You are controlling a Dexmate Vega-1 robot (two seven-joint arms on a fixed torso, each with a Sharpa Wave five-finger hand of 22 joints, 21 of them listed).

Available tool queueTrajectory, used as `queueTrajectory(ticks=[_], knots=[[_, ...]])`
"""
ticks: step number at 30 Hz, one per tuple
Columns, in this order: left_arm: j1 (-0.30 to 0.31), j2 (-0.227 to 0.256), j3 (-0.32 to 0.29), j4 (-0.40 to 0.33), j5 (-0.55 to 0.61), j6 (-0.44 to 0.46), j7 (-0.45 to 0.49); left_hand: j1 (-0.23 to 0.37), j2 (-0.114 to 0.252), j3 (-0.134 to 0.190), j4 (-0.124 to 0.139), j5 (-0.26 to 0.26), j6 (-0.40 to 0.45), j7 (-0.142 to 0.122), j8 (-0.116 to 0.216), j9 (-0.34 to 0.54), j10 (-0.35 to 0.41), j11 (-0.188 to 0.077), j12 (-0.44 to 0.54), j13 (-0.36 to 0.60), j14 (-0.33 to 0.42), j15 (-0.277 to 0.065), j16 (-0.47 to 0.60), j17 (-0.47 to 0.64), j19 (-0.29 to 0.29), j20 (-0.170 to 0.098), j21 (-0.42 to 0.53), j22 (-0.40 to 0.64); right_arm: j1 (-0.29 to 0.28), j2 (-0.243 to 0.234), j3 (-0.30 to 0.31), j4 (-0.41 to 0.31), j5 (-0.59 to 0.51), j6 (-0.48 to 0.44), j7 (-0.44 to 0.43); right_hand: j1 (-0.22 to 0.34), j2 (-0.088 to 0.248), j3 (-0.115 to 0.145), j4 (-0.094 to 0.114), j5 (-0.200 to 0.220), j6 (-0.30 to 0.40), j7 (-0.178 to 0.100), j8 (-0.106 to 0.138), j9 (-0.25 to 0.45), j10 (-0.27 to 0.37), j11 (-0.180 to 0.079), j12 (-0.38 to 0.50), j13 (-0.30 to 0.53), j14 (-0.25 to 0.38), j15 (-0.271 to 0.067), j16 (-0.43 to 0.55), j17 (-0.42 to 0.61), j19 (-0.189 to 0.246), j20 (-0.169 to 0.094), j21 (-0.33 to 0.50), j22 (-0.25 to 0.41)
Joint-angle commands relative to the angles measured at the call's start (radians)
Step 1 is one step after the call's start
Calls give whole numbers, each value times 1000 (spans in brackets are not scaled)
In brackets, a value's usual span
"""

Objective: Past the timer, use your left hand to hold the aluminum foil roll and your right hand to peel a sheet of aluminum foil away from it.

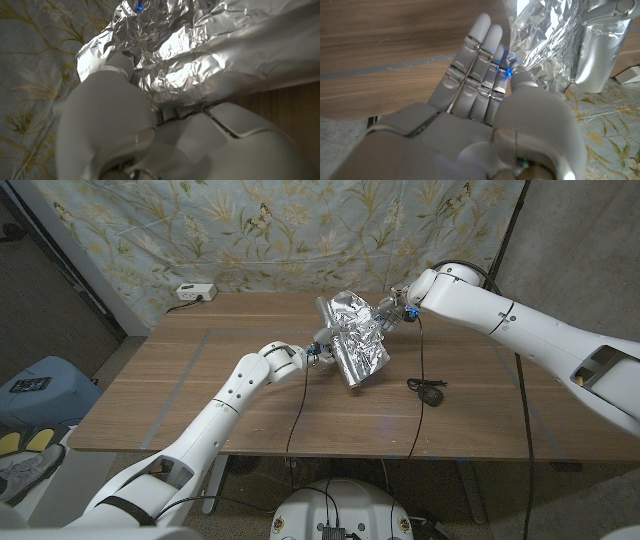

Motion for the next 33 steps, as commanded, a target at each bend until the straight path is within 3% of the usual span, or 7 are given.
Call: queueTrajectory(ticks=[1,7,16,20,22,26,33], knots=[[-1,3,-3,6,-8,6,-22,12,39,4,8,-4,4,7,-5,2,0,2,-5,3,2,10,-7,-2,-6,0,11,0,7,-2,-16,-4,-22,-12,-15,12,-1,11,5,-3,9,-6,7,9,7,-9,7,7,3,-9,10,9,0,-11,6,3],[-6,8,-5,21,-18,19,-60,4,39,4,7,-9,-11,10,-15,1,-15,9,-14,3,-5,13,-15,-5,-17,2,9,-1,-5,-7,-5,-9,-23,-12,-24,19,3,16,9,-2,4,-5,6,14,8,-9,12,14,5,-10,9,16,-3,-14,9,5],[-8,6,-14,54,-37,26,-124,-43,32,7,17,-18,-88,13,-63,-8,-76,24,-69,-37,-62,41,-66,-36,-48,16,-1,-3,-11,-17,4,-13,-19,-20,-27,22,5,22,15,-2,2,-5,6,20,1,-13,16,22,5,-8,6,24,-8,-15,12,6],[-9,3,-19,78,-49,31,-174,-103,27,12,24,-27,-220,29,-111,-33,-163,59,-154,-89,-151,99,-139,-100,-97,31,-21,-5,-15,-19,8,-13,-16,-25,-28,22,6,24,18,-3,0,-5,5,24,-2,-15,18,26,3,-8,3,28,-10,-16,14,7],[-9,1,-22,88,-53,32,-191,-121,22,14,23,-30,-266,39,-113,-46,-193,80,-187,-108,-196,128,-168,-120,-116,35,-28,-5,-16,-22,10,-14,-15,-25,-28,23,4,25,19,-3,-1,-5,5,25,-2,-13,19,28,4,-8,3,30,-10,-16,15,8],[-11,-1,-24,103,-53,34,-218,-136,20,17,23,-33,-308,40,-115,-59,-212,86,-213,-125,-232,141,-189,-136,-126,40,-33,-5,-22,-25,16,-13,-10,-25,-31,24,4,27,20,-3,-3,-4,5,28,-4,-15,21,32,3,-8,0,33,-12,-17,16,8],[-17,-6,-23,119,-51,42,-242,-150,24,19,26,-36,-328,40,-111,-71,-206,89,-227,-138,-229,142,-190,-146,-130,43,-35,-5,-26,-26,22,-9,-5,-23,-33,26,4,30,23,-4,-5,-5,4,32,-5,-15,24,37,2,-8,-3,38,-14,-17,19,9]])
